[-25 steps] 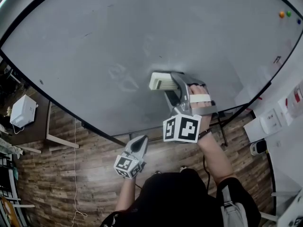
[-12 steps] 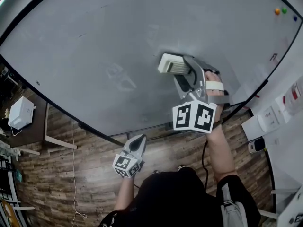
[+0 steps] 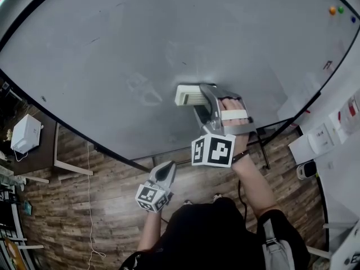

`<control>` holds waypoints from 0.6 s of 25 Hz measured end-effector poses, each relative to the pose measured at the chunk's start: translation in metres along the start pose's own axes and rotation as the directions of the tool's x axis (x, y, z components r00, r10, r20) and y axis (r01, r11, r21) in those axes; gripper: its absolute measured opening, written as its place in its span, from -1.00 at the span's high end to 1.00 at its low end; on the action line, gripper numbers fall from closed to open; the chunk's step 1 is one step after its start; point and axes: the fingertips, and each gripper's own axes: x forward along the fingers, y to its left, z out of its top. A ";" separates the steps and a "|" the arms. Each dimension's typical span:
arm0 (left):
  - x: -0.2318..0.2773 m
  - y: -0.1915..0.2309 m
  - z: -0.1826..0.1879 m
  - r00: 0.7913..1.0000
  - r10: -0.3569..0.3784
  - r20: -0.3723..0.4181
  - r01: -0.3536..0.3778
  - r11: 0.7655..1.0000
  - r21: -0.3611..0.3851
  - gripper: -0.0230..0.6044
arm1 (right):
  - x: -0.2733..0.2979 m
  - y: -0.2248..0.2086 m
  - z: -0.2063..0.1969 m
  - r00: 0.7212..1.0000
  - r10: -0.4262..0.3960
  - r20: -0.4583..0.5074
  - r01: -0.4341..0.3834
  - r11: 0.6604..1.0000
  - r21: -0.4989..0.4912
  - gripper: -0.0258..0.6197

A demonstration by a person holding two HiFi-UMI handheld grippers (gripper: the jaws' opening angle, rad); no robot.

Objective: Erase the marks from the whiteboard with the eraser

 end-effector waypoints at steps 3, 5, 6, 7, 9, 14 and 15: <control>-0.010 0.012 -0.001 0.999 0.032 0.008 -0.032 0.999 -0.009 0.90 | -0.003 -0.014 0.020 0.999 -0.011 0.051 0.011 1.000 -0.001 0.15; -0.013 0.016 -0.001 0.999 0.046 0.018 -0.046 0.999 -0.023 0.90 | -0.006 -0.028 0.026 0.997 -0.026 0.079 0.025 1.000 0.011 0.15; -0.013 0.017 -0.001 0.999 0.049 0.024 -0.048 0.998 -0.028 0.90 | -0.007 -0.034 0.026 0.996 -0.034 0.086 0.033 0.999 0.020 0.15; -0.013 0.018 0.000 0.998 0.049 0.028 -0.048 0.998 -0.029 0.90 | -0.008 -0.040 0.024 0.995 -0.045 0.087 0.042 0.999 0.029 0.15; -0.011 0.016 0.001 0.999 0.041 0.032 -0.041 0.999 -0.026 0.90 | -0.010 -0.052 0.012 0.995 -0.065 0.071 0.062 0.997 0.054 0.15; -0.005 0.009 -0.002 1.000 0.010 0.021 -0.010 1.000 -0.020 0.90 | -0.014 -0.072 -0.032 0.995 -0.102 -0.017 0.103 0.987 0.121 0.15; -0.004 0.007 -0.002 1.000 0.005 0.019 -0.005 1.000 -0.020 0.90 | -0.015 -0.073 -0.036 0.994 -0.108 -0.028 0.110 0.986 0.124 0.15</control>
